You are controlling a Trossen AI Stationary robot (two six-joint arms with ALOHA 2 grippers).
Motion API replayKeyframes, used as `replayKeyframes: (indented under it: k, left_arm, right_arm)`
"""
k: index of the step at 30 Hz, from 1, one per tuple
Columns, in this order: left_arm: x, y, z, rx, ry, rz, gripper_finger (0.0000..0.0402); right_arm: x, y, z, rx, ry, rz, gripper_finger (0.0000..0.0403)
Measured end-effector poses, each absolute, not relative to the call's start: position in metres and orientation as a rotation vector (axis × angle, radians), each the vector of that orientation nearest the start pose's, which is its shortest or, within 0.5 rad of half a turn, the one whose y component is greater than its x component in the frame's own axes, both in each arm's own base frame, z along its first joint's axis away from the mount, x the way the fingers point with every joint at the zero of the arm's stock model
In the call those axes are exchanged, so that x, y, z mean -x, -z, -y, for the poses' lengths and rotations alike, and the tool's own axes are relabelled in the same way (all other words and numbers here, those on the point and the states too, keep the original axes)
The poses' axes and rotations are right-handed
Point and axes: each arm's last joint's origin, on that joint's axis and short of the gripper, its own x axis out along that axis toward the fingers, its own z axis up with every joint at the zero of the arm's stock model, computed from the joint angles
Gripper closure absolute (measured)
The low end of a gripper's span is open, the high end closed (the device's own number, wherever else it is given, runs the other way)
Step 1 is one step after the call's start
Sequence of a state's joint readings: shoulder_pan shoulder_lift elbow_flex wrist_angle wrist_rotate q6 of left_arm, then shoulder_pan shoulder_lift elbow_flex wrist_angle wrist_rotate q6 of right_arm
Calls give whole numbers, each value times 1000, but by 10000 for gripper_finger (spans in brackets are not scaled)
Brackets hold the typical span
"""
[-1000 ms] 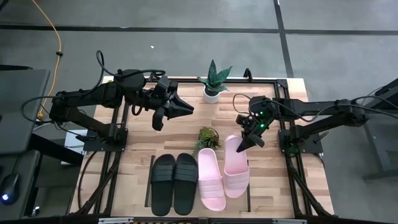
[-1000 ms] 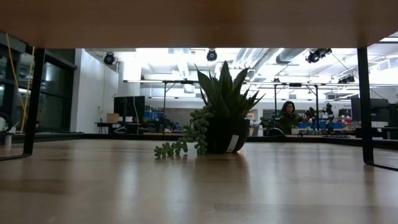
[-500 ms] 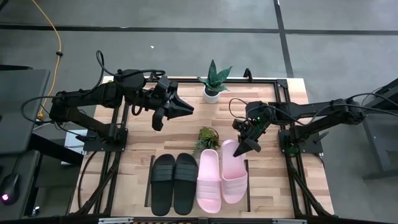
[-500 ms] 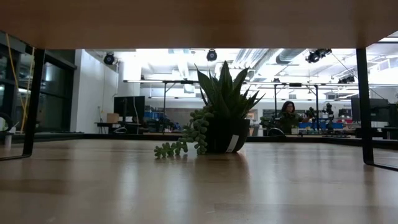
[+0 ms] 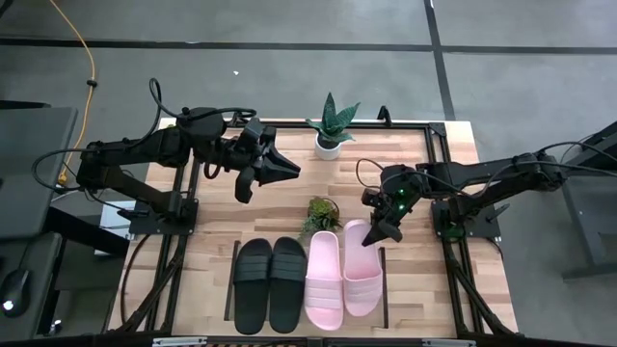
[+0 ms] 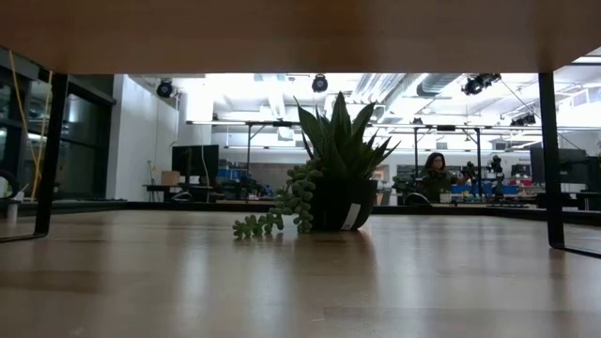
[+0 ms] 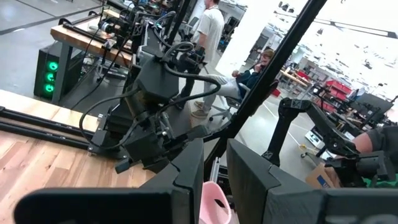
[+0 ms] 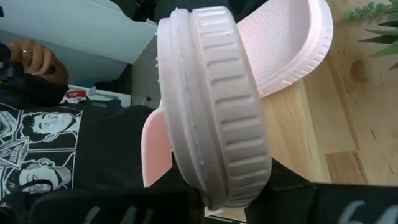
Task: Pick and place slides into the shelf
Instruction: Put the pink slide on the shelf
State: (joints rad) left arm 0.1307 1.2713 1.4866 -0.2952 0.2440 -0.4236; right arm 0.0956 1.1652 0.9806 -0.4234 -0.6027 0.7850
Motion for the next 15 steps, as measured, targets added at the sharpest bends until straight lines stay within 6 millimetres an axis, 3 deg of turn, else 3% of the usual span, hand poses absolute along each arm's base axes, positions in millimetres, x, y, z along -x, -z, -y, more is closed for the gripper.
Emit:
replayKeyframes:
  k: [15]
  left_arm:
    - [-263,-459,-27,439,110,-104,341]
  right_arm:
    - [-239,-308,-49,-882,-416,-855,363]
